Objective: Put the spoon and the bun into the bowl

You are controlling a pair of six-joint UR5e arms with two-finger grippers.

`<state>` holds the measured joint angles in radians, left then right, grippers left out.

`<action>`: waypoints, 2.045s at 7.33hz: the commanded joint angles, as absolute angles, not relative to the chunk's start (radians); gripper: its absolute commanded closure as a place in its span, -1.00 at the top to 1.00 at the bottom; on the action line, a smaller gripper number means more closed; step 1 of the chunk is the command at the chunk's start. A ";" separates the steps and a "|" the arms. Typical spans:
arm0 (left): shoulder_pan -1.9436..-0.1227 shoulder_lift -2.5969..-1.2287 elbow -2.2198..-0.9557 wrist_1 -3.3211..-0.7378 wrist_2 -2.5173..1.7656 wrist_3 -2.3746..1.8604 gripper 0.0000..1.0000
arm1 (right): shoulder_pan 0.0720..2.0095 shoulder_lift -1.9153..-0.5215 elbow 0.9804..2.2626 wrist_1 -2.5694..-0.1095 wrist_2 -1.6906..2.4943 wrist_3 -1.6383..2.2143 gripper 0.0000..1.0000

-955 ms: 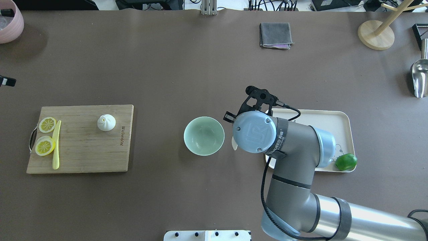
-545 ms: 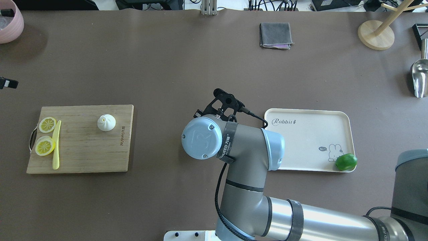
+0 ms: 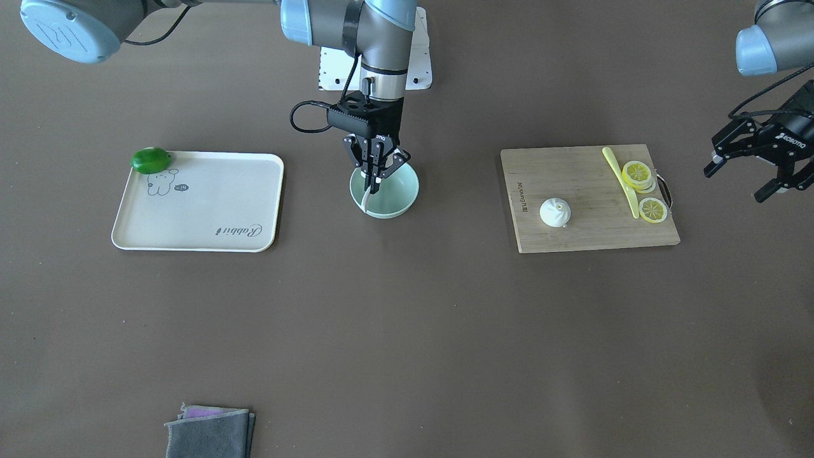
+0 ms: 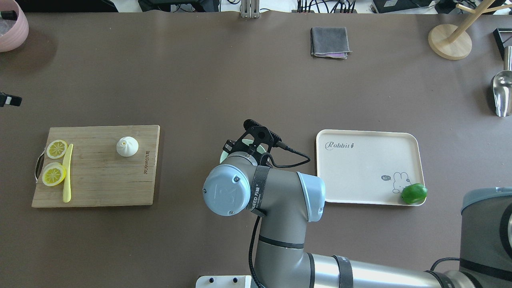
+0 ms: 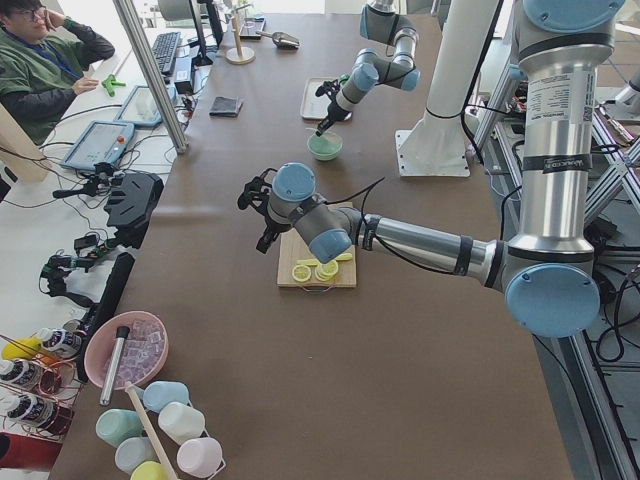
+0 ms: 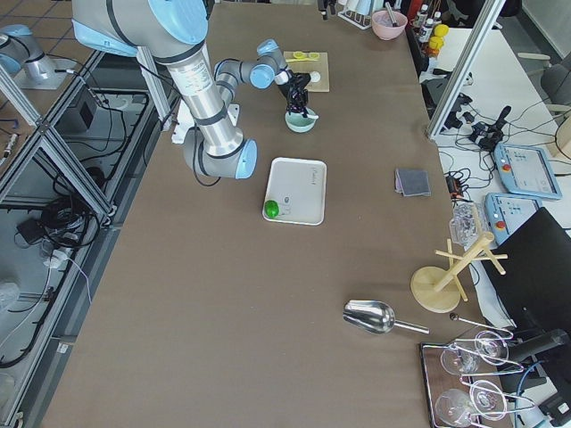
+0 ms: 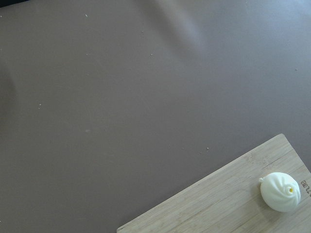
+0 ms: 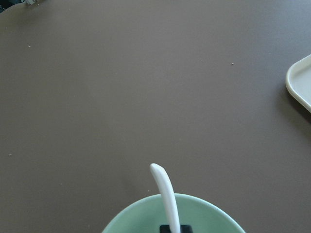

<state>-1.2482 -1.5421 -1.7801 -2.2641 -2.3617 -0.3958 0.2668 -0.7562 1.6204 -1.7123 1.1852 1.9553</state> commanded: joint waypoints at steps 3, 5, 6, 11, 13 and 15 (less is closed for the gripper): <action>-1.246 -1.545 -1.778 -2.264 -2.362 -0.399 0.97 | 0.256 -0.762 1.627 -1.749 1.129 1.934 1.00; -1.204 -1.589 -1.787 -2.267 -2.333 -0.521 0.97 | 0.288 -0.782 1.733 -1.759 1.162 1.780 1.00; -1.113 -1.610 -1.798 -2.288 -2.253 -0.629 0.97 | 0.354 -0.840 1.809 -1.756 1.275 1.694 1.00; -0.677 -1.729 -1.787 -2.281 -1.817 -0.940 0.95 | 0.782 -1.142 2.011 -1.650 1.823 0.971 1.00; -0.650 -1.701 -1.775 -2.283 -1.778 -0.933 0.64 | 0.871 -1.236 2.006 -1.550 1.941 0.844 1.00; -0.650 -1.674 -1.773 -2.283 -1.776 -0.927 0.41 | 0.871 -1.253 2.005 -1.548 1.940 0.842 1.00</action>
